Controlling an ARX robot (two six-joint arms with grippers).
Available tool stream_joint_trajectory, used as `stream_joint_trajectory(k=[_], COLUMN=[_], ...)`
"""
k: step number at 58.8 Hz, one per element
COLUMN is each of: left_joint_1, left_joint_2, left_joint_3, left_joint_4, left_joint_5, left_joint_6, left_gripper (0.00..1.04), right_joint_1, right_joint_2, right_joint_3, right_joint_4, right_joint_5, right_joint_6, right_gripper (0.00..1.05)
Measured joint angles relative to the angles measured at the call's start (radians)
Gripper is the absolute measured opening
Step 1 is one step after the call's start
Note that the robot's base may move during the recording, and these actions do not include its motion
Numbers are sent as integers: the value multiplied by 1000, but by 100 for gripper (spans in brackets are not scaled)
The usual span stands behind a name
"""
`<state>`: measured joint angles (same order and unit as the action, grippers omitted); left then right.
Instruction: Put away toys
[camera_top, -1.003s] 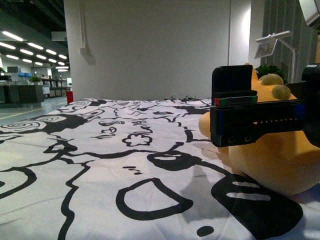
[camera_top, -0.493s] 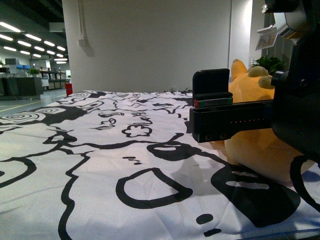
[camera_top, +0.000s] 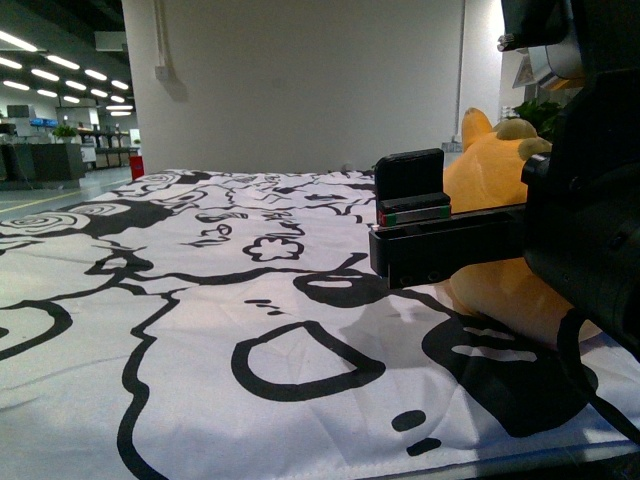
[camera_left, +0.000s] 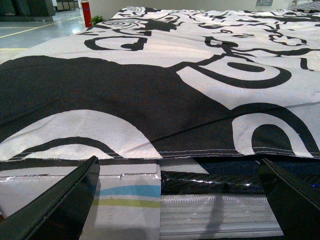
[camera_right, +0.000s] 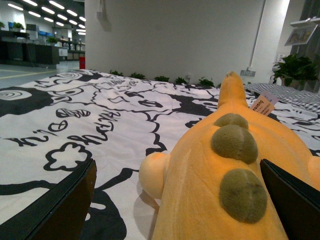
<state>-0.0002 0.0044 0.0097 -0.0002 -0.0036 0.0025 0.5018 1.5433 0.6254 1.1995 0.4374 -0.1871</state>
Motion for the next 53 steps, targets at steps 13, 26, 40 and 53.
stream_joint_trajectory(k=[13, 26, 40, 53], left_joint_1=[0, 0, 0, 0], left_joint_2=[0, 0, 0, 0], left_joint_3=[0, 0, 0, 0], left_joint_4=[0, 0, 0, 0], left_joint_5=[0, 0, 0, 0], left_joint_6=[0, 0, 0, 0], left_gripper=[99, 99, 99, 99], right_joint_1=[-2, -2, -5, -77], right_joint_2=[0, 0, -6, -85], right_joint_3=[0, 0, -2, 0], right_joint_4=[18, 53, 56, -52], right_joint_5=[0, 1, -4, -74], right_joint_6=[-33, -85, -95, -32], right_gripper=[66, 22, 6, 6])
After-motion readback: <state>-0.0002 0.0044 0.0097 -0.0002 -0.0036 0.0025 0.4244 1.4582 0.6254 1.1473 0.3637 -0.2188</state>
